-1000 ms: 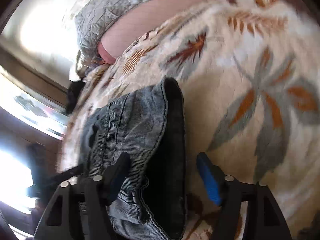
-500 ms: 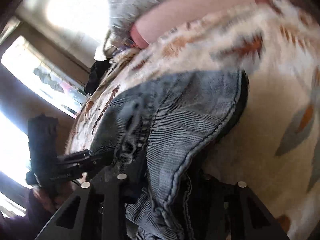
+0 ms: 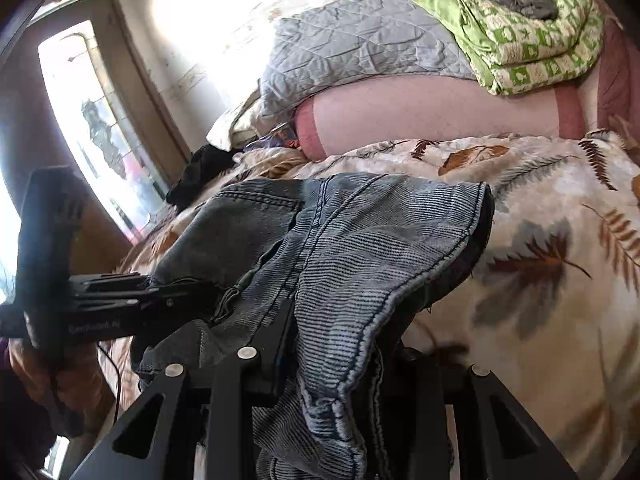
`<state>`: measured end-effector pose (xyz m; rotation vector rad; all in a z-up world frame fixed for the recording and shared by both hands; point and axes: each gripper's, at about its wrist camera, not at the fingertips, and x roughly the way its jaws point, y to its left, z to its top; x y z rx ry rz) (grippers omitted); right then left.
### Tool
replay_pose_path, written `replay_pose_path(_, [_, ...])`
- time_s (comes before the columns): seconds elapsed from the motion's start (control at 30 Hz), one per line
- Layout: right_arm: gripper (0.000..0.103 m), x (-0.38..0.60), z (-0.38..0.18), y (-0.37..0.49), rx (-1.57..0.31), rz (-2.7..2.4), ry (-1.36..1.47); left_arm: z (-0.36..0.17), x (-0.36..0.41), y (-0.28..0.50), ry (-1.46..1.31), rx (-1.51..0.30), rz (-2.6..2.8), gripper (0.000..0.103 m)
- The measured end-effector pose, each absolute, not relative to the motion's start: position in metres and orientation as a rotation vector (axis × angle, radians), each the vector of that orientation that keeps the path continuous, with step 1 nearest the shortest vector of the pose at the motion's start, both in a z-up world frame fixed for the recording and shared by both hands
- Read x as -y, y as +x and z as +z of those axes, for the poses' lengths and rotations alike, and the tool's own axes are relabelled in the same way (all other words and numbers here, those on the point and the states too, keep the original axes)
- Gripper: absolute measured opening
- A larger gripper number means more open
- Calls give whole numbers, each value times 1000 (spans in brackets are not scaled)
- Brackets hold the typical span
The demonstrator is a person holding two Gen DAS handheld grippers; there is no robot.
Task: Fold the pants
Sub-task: 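Release the folded jeans and lift both grippers away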
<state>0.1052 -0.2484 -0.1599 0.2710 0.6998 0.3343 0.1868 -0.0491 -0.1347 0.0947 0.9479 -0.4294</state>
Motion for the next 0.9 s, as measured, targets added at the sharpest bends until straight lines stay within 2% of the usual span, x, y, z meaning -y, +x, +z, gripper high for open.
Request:
replay_pose_path(0.1, [34, 248, -175, 144, -725, 317, 280, -153, 54, 214, 126, -955, -375, 28])
replay_pose_path(0.17, [37, 247, -192, 164, -773, 309, 295, -175, 55, 229, 143, -989, -335, 29])
replay_pose_path(0.2, [41, 248, -209, 176, -833, 290, 298, -191, 56, 236, 162, -1021, -307, 30])
replay_pose_path(0.23, [55, 248, -223, 183, -883, 266, 299, -205, 55, 241, 173, -1038, -267, 37])
replay_pose_path(0.33, [64, 264, -239, 185, -920, 267, 399, -210, 46, 237, 116, -994, -255, 43])
replay_pose_path(0.37, [65, 265, -238, 186, -938, 270, 402, -209, 46, 234, 134, -985, -249, 47])
replay_pose_path(0.43, [74, 267, -234, 184, -966, 280, 397, -204, 45, 229, 180, -976, -210, 55])
replay_pose_path(0.5, [75, 267, -231, 179, -964, 261, 387, -197, 44, 221, 205, -976, -174, 64])
replay_pose_path(0.53, [75, 268, -230, 177, -968, 253, 385, -192, 42, 215, 214, -984, -156, 74])
replay_pose_path(0.57, [75, 268, -228, 173, -969, 250, 384, -187, 41, 208, 216, -980, -140, 77])
replay_pose_path(0.7, [75, 276, -202, 144, -904, 217, 362, -161, 35, 174, 246, -907, -82, 79])
replay_pose_path(0.9, [78, 276, -149, 79, -703, 91, 234, -112, 29, 124, 247, -791, 10, 82])
